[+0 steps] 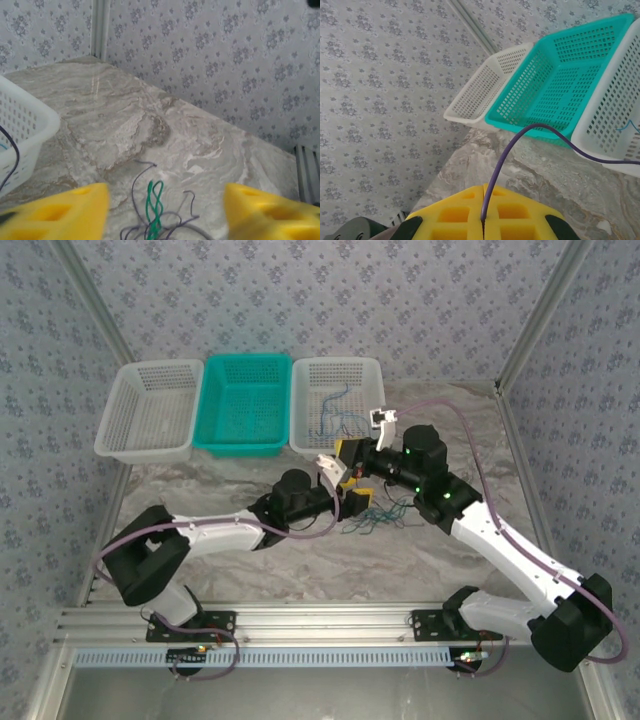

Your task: Untangle the cables

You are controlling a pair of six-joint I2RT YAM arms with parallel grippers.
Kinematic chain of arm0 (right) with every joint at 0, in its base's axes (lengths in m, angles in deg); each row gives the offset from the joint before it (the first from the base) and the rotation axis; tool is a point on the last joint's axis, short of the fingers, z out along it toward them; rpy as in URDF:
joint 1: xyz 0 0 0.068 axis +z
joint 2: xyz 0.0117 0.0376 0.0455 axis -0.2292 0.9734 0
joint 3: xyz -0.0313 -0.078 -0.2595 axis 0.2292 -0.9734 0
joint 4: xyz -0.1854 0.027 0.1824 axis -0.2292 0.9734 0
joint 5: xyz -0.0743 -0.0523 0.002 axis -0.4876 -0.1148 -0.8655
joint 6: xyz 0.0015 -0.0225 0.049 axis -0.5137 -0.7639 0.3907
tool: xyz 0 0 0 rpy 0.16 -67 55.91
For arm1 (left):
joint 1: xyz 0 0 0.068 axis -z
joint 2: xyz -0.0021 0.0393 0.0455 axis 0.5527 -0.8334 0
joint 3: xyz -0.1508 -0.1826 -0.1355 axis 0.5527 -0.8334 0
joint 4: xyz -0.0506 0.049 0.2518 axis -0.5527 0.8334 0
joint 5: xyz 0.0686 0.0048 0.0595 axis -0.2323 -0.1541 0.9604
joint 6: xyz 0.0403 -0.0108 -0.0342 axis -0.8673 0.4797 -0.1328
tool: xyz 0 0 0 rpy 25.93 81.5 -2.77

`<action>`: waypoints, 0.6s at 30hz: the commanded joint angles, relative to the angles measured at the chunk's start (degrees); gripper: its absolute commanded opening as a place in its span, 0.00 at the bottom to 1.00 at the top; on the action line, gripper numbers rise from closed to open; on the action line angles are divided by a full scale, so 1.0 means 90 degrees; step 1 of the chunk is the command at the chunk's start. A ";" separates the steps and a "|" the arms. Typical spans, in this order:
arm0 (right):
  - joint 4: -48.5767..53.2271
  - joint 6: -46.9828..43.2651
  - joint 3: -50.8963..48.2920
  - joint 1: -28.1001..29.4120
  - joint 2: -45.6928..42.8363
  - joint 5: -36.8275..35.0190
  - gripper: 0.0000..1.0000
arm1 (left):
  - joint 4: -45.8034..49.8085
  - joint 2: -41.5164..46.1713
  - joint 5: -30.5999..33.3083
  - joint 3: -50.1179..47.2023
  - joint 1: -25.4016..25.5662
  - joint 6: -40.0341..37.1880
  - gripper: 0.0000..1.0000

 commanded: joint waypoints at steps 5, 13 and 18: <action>0.0378 -0.0121 -0.0125 -0.0079 -0.0442 -0.0802 0.10 | -0.0192 0.0261 -0.0003 0.0413 -0.0028 0.0746 0.00; 0.0254 -0.1335 -0.1868 -0.0496 -0.2200 -0.1637 0.96 | 0.0909 0.0774 0.0415 0.0658 -0.0129 0.1202 0.00; -0.0986 -0.1839 -0.3757 -0.0495 -0.3004 -0.1845 0.97 | 0.1352 0.0932 0.0383 0.0928 -0.0192 0.1291 0.00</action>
